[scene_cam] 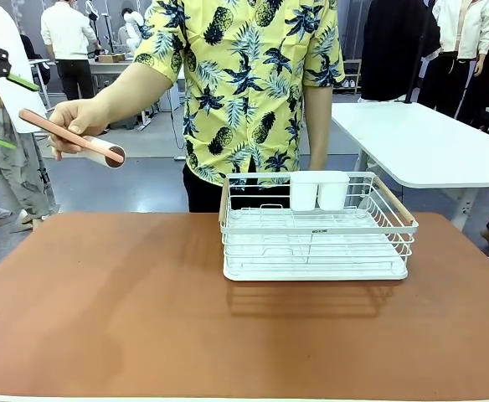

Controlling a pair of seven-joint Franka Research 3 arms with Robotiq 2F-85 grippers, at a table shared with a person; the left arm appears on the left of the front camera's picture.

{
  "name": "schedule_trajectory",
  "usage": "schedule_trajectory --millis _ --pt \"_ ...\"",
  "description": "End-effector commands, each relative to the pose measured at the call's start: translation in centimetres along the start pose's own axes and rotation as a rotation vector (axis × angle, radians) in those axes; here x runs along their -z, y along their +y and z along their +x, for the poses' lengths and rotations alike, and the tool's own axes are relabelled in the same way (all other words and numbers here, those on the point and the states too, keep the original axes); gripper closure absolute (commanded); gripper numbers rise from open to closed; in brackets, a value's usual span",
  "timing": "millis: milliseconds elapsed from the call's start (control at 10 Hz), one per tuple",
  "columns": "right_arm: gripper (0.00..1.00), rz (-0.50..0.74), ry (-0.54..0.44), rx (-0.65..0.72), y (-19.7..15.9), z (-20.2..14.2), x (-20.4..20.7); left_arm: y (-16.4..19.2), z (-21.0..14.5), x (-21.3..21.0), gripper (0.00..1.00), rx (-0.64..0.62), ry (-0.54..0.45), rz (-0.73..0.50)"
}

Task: Clean the table.
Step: Pick up the Lint Roller when the human hands it over.

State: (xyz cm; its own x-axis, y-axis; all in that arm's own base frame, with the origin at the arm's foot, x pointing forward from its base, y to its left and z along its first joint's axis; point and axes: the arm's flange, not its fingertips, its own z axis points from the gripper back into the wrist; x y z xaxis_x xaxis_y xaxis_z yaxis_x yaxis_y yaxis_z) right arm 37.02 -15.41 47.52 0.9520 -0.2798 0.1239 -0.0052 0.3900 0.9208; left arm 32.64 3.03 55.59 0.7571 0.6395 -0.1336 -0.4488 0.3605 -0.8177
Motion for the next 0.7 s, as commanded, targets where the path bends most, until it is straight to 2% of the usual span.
schedule_trajectory --millis 0,300,600 --pt "0.00 0.008 0.006 -0.012 0.2 -0.2 -0.2 -1.9 0.3 0.9 0.00 -0.054 -0.068 0.102" --pt "0.00 0.008 0.006 -0.012 0.2 -0.2 -0.2 -3.0 1.1 2.2 0.00 -0.070 -0.117 0.180" --pt "0.00 0.008 0.006 -0.012 0.2 -0.2 -0.2 -4.2 1.5 4.1 0.00 -0.087 -0.165 0.189"
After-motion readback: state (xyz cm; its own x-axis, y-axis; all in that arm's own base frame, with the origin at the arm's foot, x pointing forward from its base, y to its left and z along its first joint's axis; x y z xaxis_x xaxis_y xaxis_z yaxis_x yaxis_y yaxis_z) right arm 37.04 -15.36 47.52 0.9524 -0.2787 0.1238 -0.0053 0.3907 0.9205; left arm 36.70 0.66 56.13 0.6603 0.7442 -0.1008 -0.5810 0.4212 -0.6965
